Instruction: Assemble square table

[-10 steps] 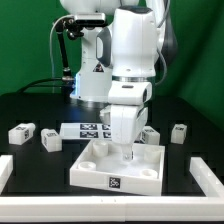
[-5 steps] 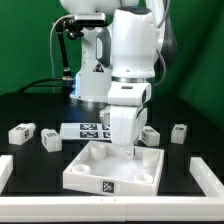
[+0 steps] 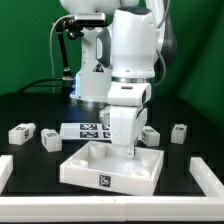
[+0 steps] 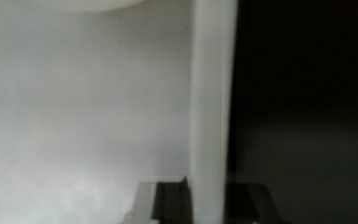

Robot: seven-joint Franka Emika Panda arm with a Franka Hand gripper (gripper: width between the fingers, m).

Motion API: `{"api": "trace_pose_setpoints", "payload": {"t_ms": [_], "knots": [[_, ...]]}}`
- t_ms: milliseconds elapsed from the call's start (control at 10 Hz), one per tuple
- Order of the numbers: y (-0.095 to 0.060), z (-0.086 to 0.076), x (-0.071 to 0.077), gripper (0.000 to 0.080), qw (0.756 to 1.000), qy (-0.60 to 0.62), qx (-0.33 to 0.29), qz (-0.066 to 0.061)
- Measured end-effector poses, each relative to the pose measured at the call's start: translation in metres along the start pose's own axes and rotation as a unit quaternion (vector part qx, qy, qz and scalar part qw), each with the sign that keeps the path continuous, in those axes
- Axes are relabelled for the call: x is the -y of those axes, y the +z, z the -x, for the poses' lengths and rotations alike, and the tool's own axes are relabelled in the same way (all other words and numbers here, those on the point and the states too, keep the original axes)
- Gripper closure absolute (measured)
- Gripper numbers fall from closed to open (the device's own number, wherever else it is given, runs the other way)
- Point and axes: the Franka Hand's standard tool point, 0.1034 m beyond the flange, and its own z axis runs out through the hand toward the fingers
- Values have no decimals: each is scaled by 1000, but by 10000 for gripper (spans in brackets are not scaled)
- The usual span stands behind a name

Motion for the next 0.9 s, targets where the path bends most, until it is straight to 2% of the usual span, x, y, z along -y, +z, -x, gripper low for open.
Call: {"api": "trace_pose_setpoints", "payload": {"t_ms": [300,400,500,600,700,900], "knots": [[0,-1,0,740,1000,-2,2,-3],[0,-9,-3,740,1000,-18,10,-18],[2,-24,-9,740,999,-49,10,-22],[3,-42,-14,740,996,-91,6,-17],[4,-57,-13,740,991,-132,12,-17],[4,-57,-11,739,995,-100,21,-19]]}}
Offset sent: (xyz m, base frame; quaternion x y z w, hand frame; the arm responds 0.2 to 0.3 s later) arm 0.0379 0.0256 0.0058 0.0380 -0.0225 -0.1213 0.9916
